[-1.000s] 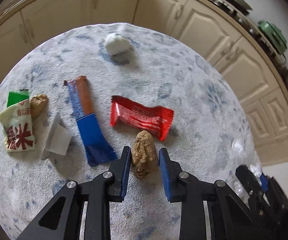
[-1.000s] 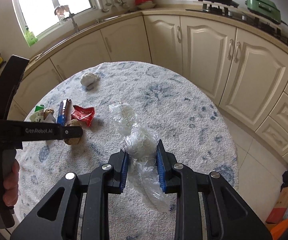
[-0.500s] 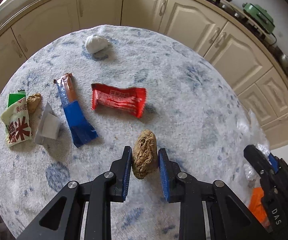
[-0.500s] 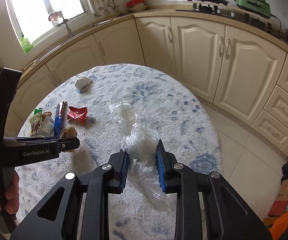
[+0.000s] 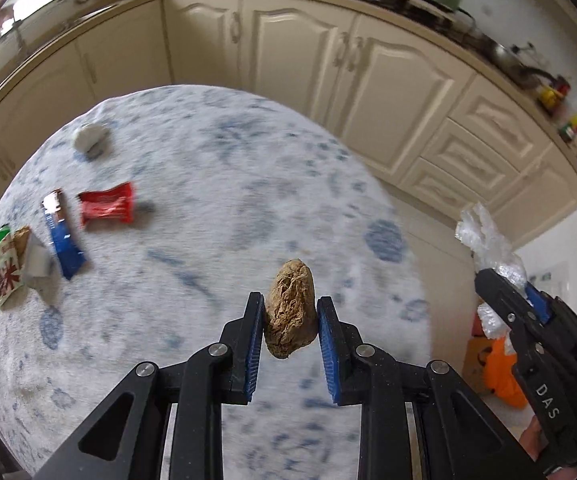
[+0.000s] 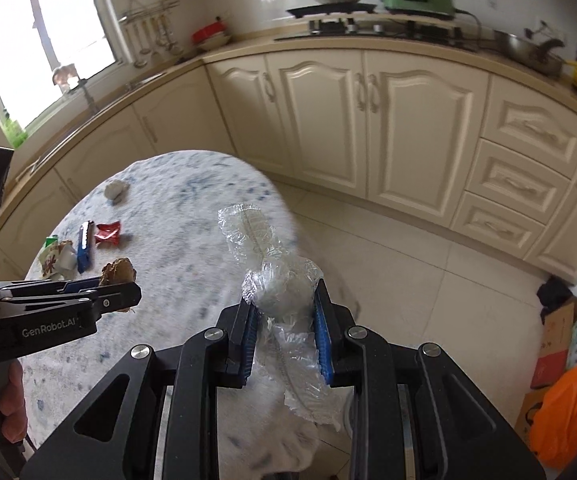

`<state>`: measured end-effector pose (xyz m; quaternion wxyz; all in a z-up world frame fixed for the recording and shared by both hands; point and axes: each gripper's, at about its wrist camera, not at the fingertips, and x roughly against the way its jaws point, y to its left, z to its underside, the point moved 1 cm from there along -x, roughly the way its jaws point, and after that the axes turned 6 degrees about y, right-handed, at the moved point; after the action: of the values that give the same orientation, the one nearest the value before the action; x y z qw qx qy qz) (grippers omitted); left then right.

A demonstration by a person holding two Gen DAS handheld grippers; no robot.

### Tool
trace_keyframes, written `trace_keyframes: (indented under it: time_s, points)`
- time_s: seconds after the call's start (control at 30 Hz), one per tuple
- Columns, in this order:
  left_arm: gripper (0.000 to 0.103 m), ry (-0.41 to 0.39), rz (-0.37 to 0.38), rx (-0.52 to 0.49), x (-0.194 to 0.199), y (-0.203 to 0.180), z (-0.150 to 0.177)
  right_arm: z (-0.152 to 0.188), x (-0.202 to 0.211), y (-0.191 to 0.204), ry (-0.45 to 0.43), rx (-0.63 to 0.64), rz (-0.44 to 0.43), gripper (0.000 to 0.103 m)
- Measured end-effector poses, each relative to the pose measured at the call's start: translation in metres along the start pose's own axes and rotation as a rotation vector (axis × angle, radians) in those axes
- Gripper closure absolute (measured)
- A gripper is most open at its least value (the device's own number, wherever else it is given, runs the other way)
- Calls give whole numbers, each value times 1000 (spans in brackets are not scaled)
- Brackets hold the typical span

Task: Collect trash
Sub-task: 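Carry both items over the blue bucket and open both tools to drop them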

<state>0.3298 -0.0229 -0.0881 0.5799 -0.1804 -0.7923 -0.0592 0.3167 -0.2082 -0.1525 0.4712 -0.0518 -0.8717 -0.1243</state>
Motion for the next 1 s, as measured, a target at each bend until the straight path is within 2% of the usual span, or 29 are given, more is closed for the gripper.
trace_keyframes:
  time_s: [0.23,0.5,0.87,0.93,0.97,1.0]
  points:
    - [80,19,42,-145,-1,-79,11,30,38,-56,-38,-109,78,78]
    - [80,74,76,-281,-21,-159,24,66,60,-117,-31,-229,167,78]
    - [79,139,82,-391,-65,-223,21,111,66,-173,43,-346,257,78]
    - [78,139,75,-397,-69,-230,18,114,65,-178,53,-355,263,78]
    - [73,135,70,-399,-70,-233,16,116,64,-180,58,-359,264,78]
    - [60,133,61,-405,-71,-236,15,117,63,-181,62,-361,263,78]
